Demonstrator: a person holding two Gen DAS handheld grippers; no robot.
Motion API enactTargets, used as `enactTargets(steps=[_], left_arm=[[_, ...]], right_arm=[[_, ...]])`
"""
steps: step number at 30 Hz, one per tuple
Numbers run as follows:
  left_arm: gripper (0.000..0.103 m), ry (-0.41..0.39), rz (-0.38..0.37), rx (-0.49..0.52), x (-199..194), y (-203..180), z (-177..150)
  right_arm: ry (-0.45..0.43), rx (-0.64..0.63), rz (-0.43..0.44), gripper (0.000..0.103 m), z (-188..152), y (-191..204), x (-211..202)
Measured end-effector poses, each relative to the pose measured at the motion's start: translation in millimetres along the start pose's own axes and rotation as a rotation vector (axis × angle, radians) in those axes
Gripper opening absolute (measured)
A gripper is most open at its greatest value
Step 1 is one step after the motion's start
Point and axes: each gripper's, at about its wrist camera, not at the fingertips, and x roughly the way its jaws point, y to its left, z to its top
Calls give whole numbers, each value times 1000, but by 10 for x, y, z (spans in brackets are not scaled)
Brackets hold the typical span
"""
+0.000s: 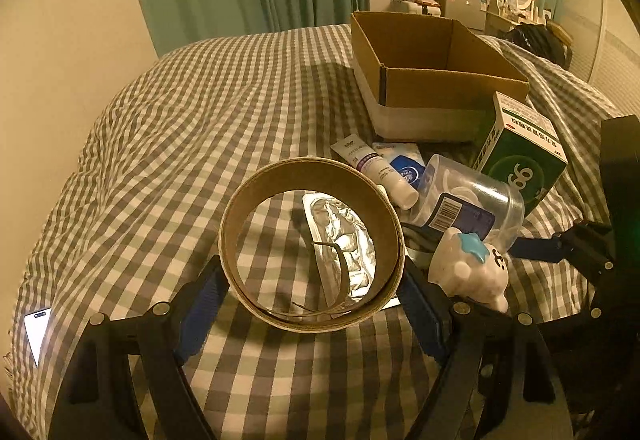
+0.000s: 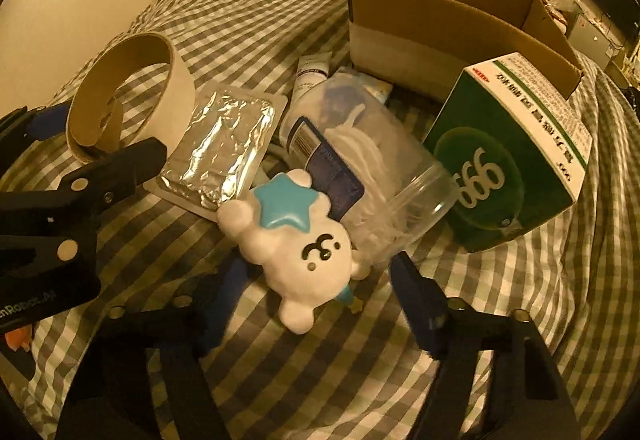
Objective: Organize objects
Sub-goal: 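Grasp the white star toy with the right tool while the left tool holds the tape roll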
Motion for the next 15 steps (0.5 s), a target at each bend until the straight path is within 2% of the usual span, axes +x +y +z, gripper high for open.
enactTargets(steps=[4,5,15], left_arm=[[84,4,0,1,7,0,6],[84,5,-1,1,7,-2,5],[84,-3,-7,-4,-45,-28,48]], right_arm=[[5,-15,5,60,-1,31,-25],[6,-22,9,51,2,44,-32],[-56,-79,15,50,14,86,-377]])
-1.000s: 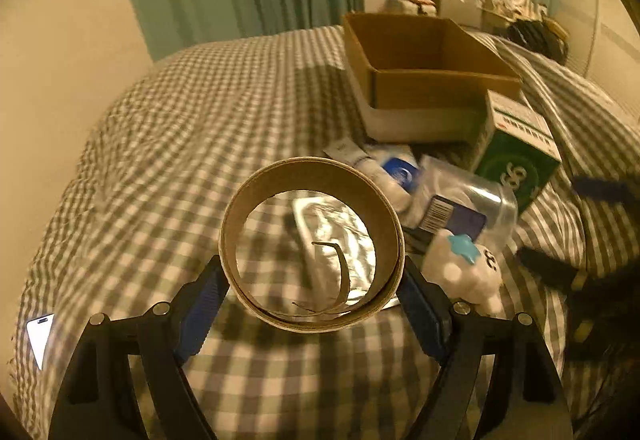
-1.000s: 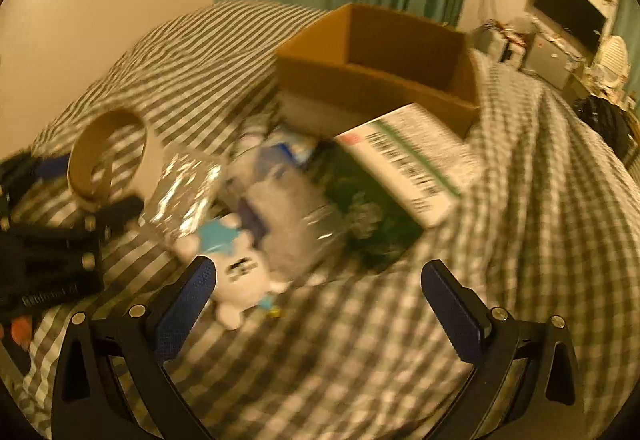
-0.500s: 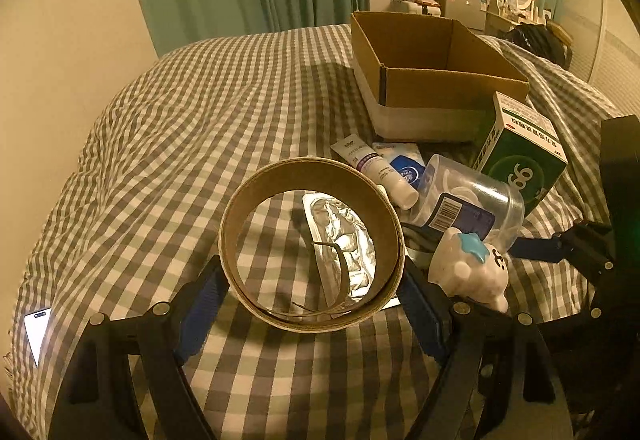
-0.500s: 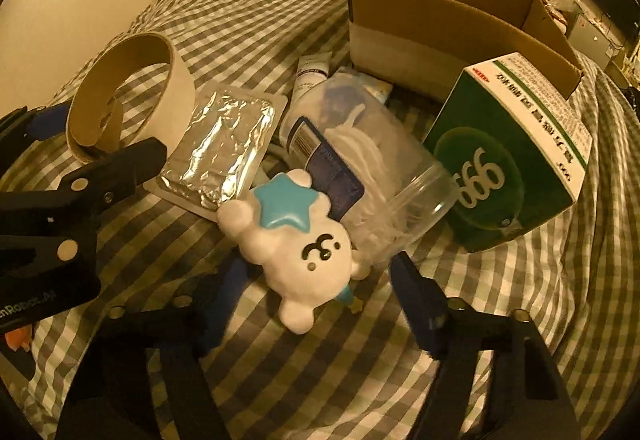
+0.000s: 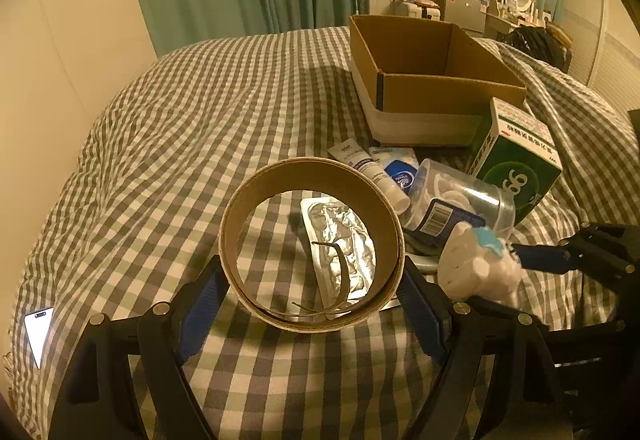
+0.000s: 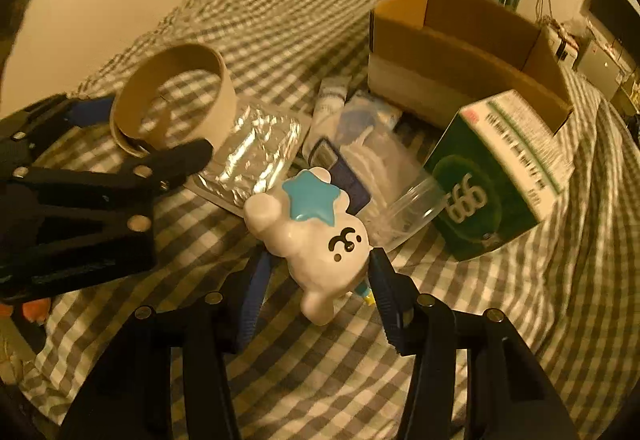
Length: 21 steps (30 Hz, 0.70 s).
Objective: Organize objects
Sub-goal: 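Grasp the white star toy with the right tool while the left tool holds the tape roll, then carry the tape roll and white toy over the box and release both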
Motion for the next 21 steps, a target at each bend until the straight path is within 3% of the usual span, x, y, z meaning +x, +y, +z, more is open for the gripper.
enactTargets(steps=[8,17,21], left_arm=[[84,-34,-5,11,-242,-56,163],[84,-192,-43,-25,-578,-158,741],[84,-277,-58,15,-659,-320,1087]], right_arm=[[-131,12,-18,50,196,-124,-496],[-286,28,-89,50,597,-530,-1095],[-344,30,-128,50,825,-714,-1301]])
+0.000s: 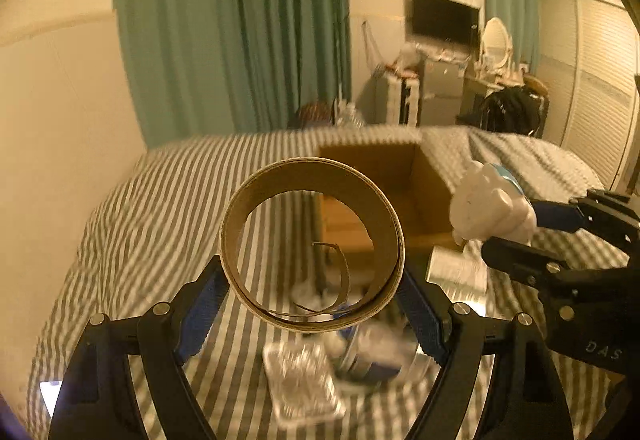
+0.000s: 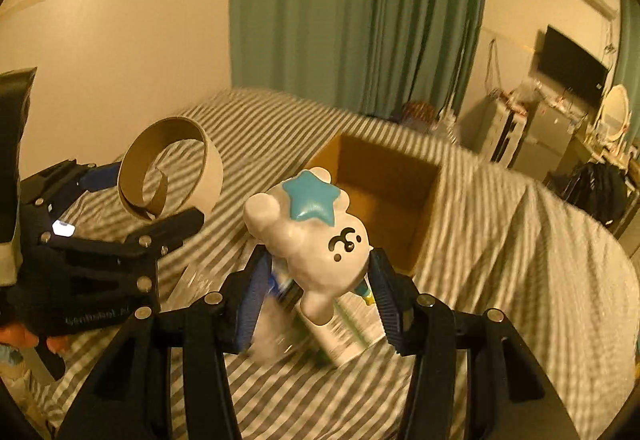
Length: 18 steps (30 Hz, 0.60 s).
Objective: Organize objects
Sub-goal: 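Carry the tape roll and white toy over the box and release both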
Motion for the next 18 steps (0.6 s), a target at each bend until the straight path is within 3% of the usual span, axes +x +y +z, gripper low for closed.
enactTargets(steps=[4,12,18], left_arm=[[84,-55,-20,23,117,-65,339],[84,-92,-60,-11,585,-5,937],[84,-91,-51,-17,1092,62,1088]], right_arm=[[-39,8,-26,50,302,-203,15],[-59,54,-29,50,902,-528,271],[-67,57,-68,50,1147,-574,572]])
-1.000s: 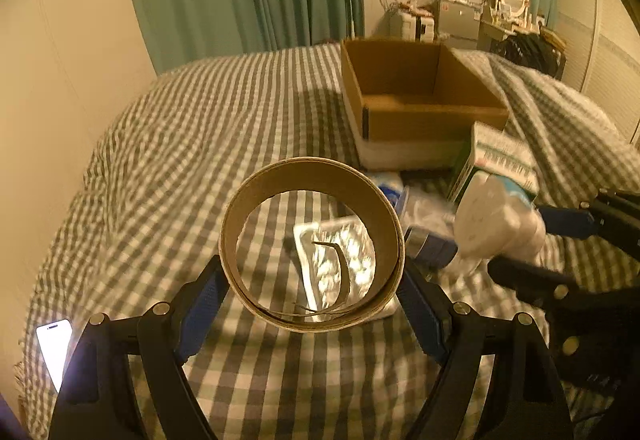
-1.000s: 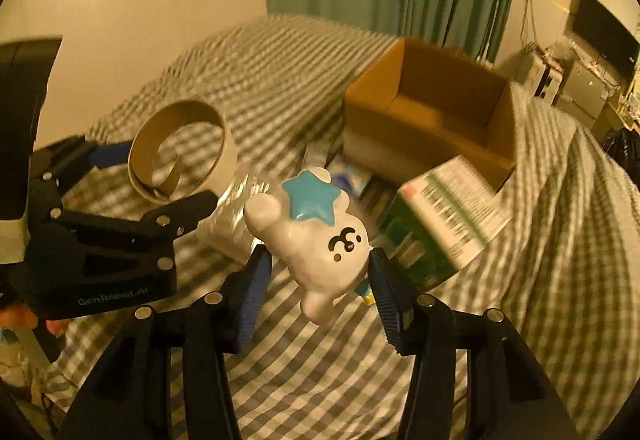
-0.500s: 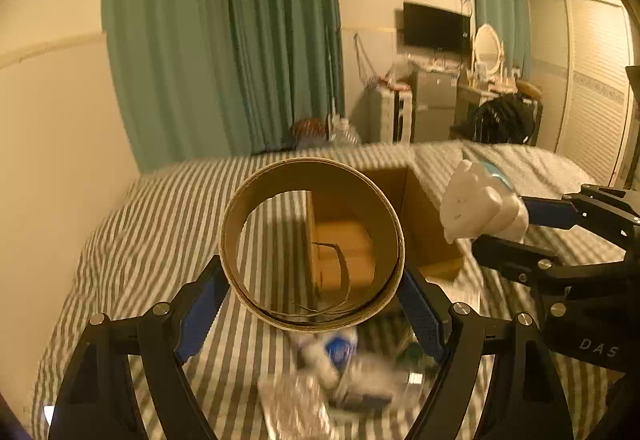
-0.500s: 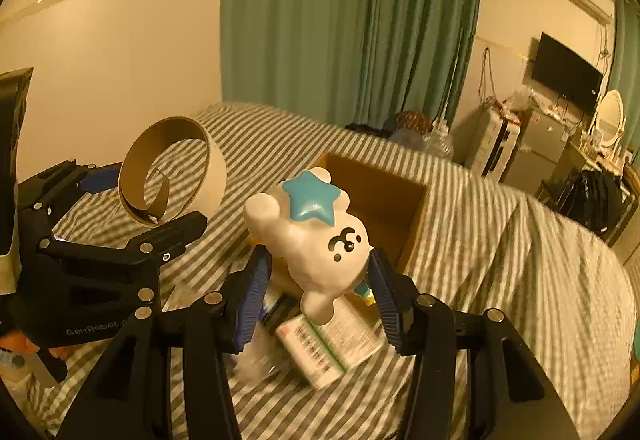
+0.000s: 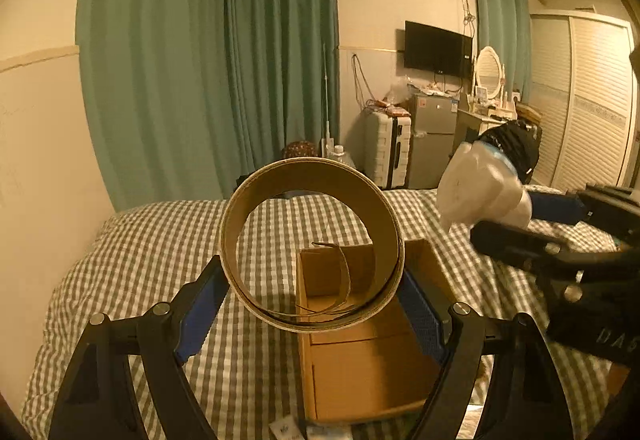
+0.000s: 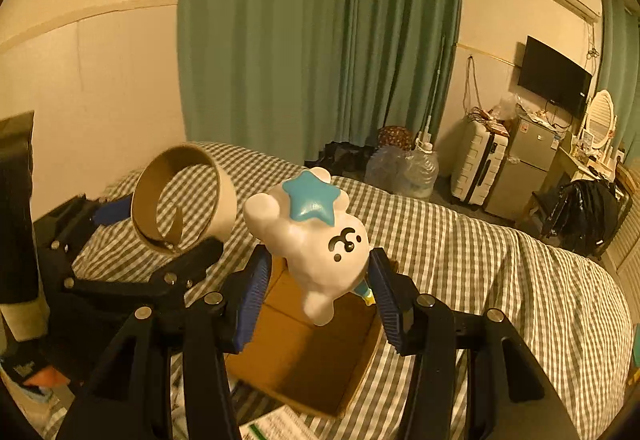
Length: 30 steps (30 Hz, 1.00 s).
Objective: Organize objects
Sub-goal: 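Carry the tape roll and white toy over the box and release both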
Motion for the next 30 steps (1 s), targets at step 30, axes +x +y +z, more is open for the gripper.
enactTargets(steps=[30], left_arm=[[103,210,-82,38,1081,-428,-739]], right_arm=[[162,137,-8,73,-469,-264,949]])
